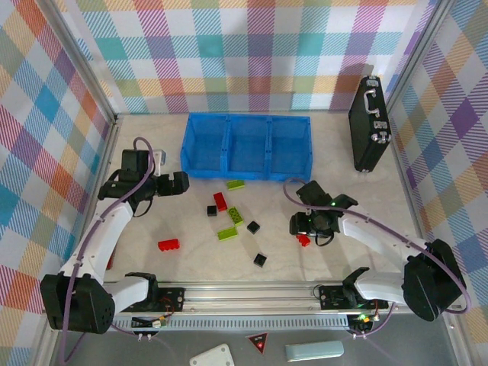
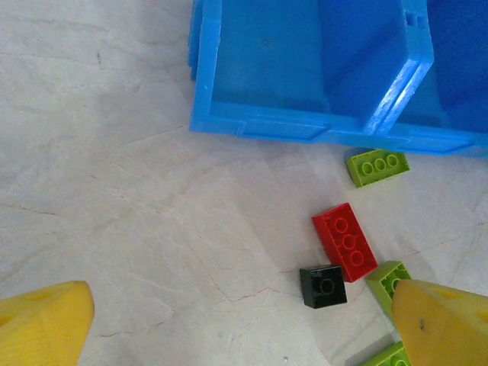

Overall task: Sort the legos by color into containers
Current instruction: Pick up the lego from the bottom-center of the table.

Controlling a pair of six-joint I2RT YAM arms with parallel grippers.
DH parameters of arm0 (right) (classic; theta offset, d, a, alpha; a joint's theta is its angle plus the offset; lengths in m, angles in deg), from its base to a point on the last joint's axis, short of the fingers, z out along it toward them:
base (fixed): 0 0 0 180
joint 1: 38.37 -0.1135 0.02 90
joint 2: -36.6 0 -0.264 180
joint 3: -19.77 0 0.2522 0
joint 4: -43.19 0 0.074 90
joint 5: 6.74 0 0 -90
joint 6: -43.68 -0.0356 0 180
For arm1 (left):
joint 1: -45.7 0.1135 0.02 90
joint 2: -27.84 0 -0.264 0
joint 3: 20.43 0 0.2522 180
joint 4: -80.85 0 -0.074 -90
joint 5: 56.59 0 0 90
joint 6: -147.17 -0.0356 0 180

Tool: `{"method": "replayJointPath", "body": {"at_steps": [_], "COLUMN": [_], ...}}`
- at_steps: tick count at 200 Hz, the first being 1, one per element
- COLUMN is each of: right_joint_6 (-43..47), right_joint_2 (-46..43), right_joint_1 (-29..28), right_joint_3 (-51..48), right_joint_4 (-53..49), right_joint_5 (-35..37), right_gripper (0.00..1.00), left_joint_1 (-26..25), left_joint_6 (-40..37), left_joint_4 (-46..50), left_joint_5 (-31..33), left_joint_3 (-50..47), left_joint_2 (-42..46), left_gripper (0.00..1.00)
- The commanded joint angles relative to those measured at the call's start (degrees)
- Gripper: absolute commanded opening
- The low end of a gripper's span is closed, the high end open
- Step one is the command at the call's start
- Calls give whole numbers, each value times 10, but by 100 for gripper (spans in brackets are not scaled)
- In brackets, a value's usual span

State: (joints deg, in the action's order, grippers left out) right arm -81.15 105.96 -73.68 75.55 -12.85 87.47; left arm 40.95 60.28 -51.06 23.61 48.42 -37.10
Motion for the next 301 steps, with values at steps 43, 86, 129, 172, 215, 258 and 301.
{"method": "replayJointPath", "body": {"at_steps": [43,86,129,172,215,258,301], "right_joint_6": [-45,-42,-37,-10,20,44,53], "right_joint_2": [-15,-15,3,56,74,116,147], "right_joint_1": [-23,-37,-54,-64,-65,-65,-65], "right_joint_3": [-41,-30,-11,41,77,80,76], "right_joint_4": [2,-4,-4,-48,-92,-88,-75], "right_joint_5": [-40,-48,-48,-13,42,45,32], "right_gripper": [61,58,54,51,51,53,53], "left_joint_1": [2,3,2,3,2,3,3], "left_joint_6": [-12,-12,-10,-10,-9,-10,-9], "left_joint_4": [-1,-1,-1,3,6,9,7], "left_joint_5": [-3,-4,-19,-20,-19,-17,-22], "left_joint_3": [-2,-4,-3,-2,0,2,1], "left_joint_2": [-9,-13,-20,-28,-35,-43,-45], "left_gripper": [100,100,100,100,100,100,100]}}
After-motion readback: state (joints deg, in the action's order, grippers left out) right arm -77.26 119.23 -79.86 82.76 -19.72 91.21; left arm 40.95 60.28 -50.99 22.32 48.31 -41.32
